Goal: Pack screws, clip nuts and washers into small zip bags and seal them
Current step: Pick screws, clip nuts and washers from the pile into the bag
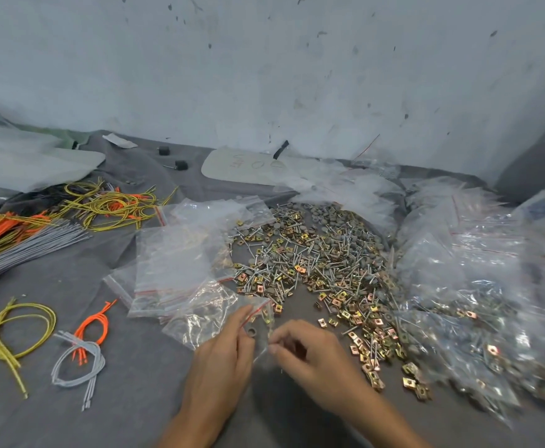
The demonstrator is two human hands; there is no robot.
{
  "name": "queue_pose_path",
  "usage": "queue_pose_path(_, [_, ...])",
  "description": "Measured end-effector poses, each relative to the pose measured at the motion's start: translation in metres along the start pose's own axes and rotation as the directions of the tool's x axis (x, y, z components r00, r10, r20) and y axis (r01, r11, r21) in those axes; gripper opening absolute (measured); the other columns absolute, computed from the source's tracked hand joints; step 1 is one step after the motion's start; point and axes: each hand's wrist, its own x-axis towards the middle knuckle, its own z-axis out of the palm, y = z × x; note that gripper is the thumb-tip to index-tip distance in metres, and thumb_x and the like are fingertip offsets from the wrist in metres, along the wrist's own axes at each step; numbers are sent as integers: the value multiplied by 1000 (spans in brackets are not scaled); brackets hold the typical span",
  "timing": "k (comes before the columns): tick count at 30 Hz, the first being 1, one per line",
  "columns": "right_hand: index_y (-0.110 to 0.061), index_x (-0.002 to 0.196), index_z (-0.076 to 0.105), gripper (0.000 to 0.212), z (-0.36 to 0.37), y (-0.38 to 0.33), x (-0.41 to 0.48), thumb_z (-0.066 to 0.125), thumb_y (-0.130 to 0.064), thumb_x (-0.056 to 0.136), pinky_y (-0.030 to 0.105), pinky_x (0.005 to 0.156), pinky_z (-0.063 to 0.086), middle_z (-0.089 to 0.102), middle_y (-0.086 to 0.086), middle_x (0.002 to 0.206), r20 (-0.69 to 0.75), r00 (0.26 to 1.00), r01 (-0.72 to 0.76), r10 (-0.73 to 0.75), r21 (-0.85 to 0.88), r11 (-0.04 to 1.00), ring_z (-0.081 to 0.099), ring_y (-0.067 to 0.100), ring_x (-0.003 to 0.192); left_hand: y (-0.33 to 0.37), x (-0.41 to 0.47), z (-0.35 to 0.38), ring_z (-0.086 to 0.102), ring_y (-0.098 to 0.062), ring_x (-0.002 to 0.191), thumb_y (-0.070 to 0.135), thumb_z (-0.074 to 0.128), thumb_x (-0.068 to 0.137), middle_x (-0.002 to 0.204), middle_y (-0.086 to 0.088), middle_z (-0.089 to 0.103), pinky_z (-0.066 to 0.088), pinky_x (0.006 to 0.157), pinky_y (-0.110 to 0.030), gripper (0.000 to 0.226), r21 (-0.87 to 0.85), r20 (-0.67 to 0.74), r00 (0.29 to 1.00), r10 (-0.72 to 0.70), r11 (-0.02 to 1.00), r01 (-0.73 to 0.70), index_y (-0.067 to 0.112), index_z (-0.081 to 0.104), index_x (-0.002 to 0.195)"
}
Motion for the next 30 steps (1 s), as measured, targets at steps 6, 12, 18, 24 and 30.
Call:
queue_pose_path(6, [-30,105,68,12,16,-1,16,61,-32,96,26,77,47,62,-19,87,8,999,33,-33,-160,987,57,0,82,-2,1,3,67,-23,83,26,51,97,93,3,74,42,64,-31,47,46,-35,999,14,999,-13,55,40,133])
queue_pose_path(12, [-27,104,75,14,-10,0,31,64,-29,95,18,72,45,66,-16,82,67,998,4,1,-70,998,59,1,77,-5,1,3,67,-24,84,28,51,96,95,0,74,45,66,-33,47,39,-43,999,13,999,-11,55,42,134])
queue_pose_path(18, [-32,99,70,9,-53,33,99,61,-30,98,26,71,54,64,-19,90,-77,979,-202,188,-264,943,61,-1,78,-1,0,2,58,-11,73,33,47,94,79,10,69,39,61,-29,46,27,-54,999,2,1000,0,55,44,133])
queue_pose_path(24, [-31,107,69,12,-48,70,165,60,-30,99,41,78,59,68,-7,111,-14,952,-276,304,-464,842,65,13,82,1,0,-1,53,5,64,37,43,93,75,9,68,33,60,-23,45,7,-40,999,-5,1000,5,54,46,135])
queue_pose_path(30, [-30,112,67,15,-34,91,185,61,-27,98,47,98,52,63,4,127,82,947,-214,310,-558,802,61,27,114,1,1,-1,57,-9,67,37,40,94,66,15,57,44,62,-32,46,1,-6,1000,0,1000,0,56,41,136])
